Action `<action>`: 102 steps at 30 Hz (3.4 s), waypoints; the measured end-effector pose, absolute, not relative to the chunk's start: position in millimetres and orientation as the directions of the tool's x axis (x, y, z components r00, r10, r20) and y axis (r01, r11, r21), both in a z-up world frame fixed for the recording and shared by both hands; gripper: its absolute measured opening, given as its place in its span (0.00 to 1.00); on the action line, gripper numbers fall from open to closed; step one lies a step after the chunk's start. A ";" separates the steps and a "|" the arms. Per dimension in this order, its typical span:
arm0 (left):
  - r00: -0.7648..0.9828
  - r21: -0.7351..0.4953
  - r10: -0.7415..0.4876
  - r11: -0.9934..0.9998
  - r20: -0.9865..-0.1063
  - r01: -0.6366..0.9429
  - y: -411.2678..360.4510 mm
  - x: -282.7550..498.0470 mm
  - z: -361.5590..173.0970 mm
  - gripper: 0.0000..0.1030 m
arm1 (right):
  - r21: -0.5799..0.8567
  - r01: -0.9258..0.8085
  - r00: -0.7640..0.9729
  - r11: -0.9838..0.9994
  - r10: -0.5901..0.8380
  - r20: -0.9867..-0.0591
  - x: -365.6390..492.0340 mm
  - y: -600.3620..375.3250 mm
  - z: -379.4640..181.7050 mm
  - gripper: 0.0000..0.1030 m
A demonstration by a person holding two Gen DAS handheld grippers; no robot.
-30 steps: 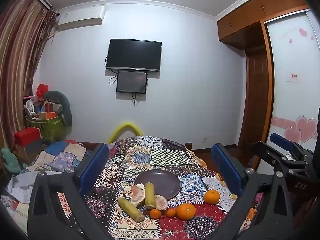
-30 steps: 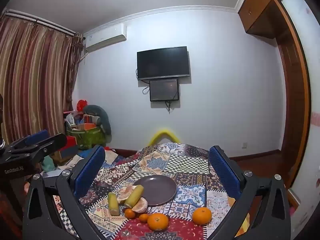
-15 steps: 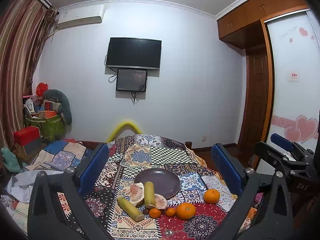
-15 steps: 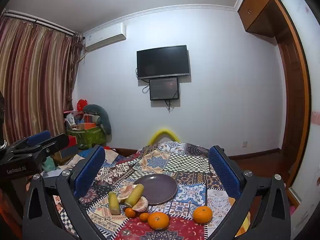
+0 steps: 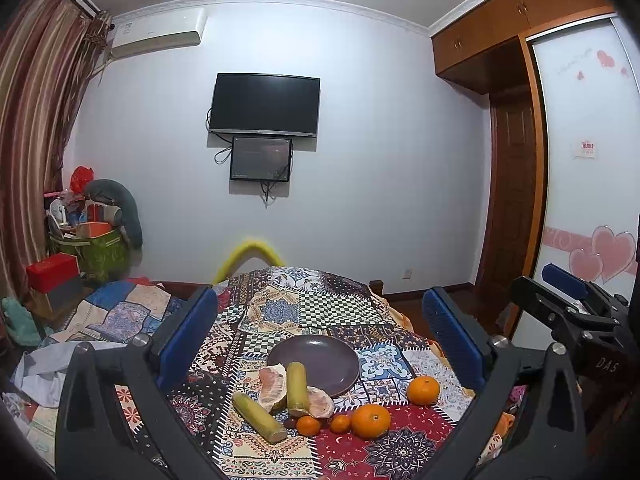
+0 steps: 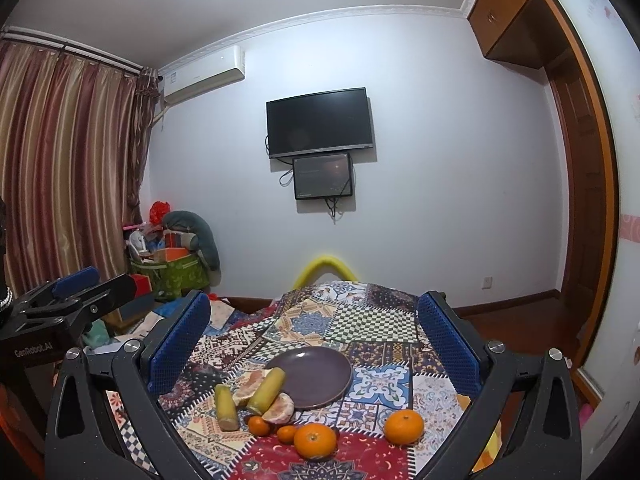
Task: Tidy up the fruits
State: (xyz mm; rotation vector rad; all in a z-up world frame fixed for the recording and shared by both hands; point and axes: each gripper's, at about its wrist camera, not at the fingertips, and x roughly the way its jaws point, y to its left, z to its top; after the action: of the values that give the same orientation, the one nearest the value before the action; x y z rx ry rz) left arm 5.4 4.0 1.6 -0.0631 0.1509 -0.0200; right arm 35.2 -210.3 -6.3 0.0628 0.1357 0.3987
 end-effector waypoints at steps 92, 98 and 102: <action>0.657 -0.106 0.029 0.981 -0.753 -0.165 89.3 199.9 -206.0 0.80 | 0.074 -0.177 0.699 0.981 0.178 -0.692 194.8 -256.6 -184.7 1.00; 0.610 -0.123 0.021 0.973 -0.792 -0.193 90.9 208.3 -229.7 0.80 | 0.072 -0.189 0.672 0.979 0.183 -0.718 207.8 -252.1 -200.1 0.94; 0.585 -0.132 0.014 0.970 -0.811 -0.206 92.9 212.5 -241.2 0.74 | 0.062 -0.175 0.643 0.983 0.162 -0.748 218.0 -250.8 -212.8 0.88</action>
State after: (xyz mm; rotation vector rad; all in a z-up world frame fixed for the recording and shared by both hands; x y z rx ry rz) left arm 212.5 92.9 -241.2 -0.2214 0.9396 0.1300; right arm 218.0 -250.8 -212.8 -0.0167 0.8507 0.1920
